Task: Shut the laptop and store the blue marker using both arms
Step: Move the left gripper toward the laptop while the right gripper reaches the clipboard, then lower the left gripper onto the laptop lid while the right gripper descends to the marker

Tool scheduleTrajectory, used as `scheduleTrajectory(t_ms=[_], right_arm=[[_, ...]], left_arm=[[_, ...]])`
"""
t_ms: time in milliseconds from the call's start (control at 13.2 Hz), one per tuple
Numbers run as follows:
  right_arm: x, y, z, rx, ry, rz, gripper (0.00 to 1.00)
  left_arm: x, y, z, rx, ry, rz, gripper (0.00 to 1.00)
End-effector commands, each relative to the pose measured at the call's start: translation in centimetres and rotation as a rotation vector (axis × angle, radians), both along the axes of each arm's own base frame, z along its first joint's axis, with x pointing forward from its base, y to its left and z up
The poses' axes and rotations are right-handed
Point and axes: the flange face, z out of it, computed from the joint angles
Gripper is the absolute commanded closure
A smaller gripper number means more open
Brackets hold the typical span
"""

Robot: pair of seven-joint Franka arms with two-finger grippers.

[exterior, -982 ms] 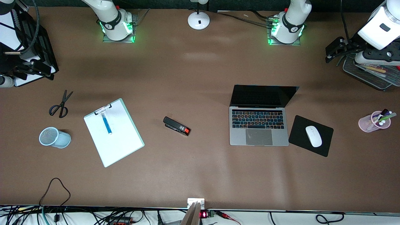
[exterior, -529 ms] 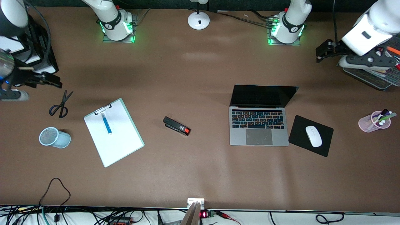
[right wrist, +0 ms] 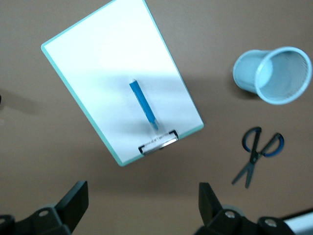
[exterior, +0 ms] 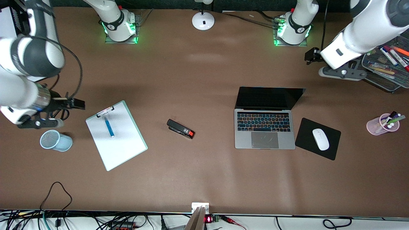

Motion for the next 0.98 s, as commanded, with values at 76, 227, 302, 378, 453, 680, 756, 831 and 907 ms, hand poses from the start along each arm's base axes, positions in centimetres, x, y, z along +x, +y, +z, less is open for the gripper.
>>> scheduleTrajectory(t_ms=[76, 227, 302, 378, 453, 680, 756, 831, 907], right_arm=[[2.3, 0.9, -5.1, -0.003, -0.002, 0.139, 0.0], [2.8, 1.1, -7.6, -0.003, 0.001, 0.158, 0.0], [3.1, 1.2, -8.9, -0.002, -0.001, 0.177, 0.0], [3.5, 1.3, -10.6, -0.002, -0.002, 0.204, 0.0], [3.7, 1.6, -12.1, -0.003, 0.001, 0.217, 0.0], [3.8, 1.5, -15.1, 0.007, 0.023, 0.261, 0.0], [4.0, 1.5, -16.0, 0.006, 0.013, 0.269, 0.0], [4.0, 1.6, -16.8, 0.005, 0.009, 0.276, 0.0], [4.2, 1.5, -17.5, 0.008, -0.001, 0.311, 0.0]], left_arm=[[-1.5, -2.0, -4.5, 0.003, 0.026, 0.033, 0.0], [-2.4, -4.1, -6.8, 0.036, 0.019, 0.079, 0.0], [-2.9, -5.1, -8.2, 0.053, 0.01, 0.109, 0.0], [-3.5, -6.3, -9.5, 0.065, 0.002, 0.123, 0.0], [-3.8, -6.7, -10.6, 0.07, -0.004, 0.134, 0.0], [-4.0, -7.7, -13.7, 0.07, 0.006, 0.133, 0.0], [-3.7, -7.8, -14.3, 0.068, 0.003, 0.145, 0.0], [-3.5, -8.2, -15.2, 0.063, 0.003, 0.146, 0.0], [-3.2, -8.5, -15.9, 0.054, 0.0, 0.143, 0.0]])
